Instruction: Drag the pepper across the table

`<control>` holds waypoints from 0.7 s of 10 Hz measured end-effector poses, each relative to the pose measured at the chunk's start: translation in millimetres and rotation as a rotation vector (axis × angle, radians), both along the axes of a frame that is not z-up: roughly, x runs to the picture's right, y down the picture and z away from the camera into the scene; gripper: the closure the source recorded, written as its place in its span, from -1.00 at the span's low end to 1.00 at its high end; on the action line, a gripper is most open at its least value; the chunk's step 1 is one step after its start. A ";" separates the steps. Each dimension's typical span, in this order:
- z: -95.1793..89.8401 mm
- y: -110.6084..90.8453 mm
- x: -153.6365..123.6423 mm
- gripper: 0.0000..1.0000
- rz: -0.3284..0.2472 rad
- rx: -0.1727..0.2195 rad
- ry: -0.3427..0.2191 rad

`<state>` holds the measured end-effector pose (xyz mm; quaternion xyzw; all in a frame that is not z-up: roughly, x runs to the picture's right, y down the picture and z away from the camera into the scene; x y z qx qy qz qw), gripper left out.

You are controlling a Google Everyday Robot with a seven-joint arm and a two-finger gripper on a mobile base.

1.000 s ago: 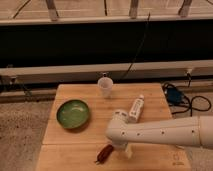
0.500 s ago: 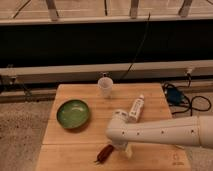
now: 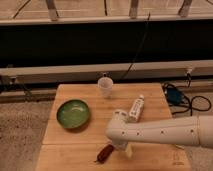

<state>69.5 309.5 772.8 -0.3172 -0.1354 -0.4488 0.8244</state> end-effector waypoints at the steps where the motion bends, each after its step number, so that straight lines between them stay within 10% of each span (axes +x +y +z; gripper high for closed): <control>1: 0.1 0.0 0.2 -0.60 -0.002 0.000 -0.001; 7: 1.7 0.7 0.5 -0.60 -0.012 -0.003 -0.006</control>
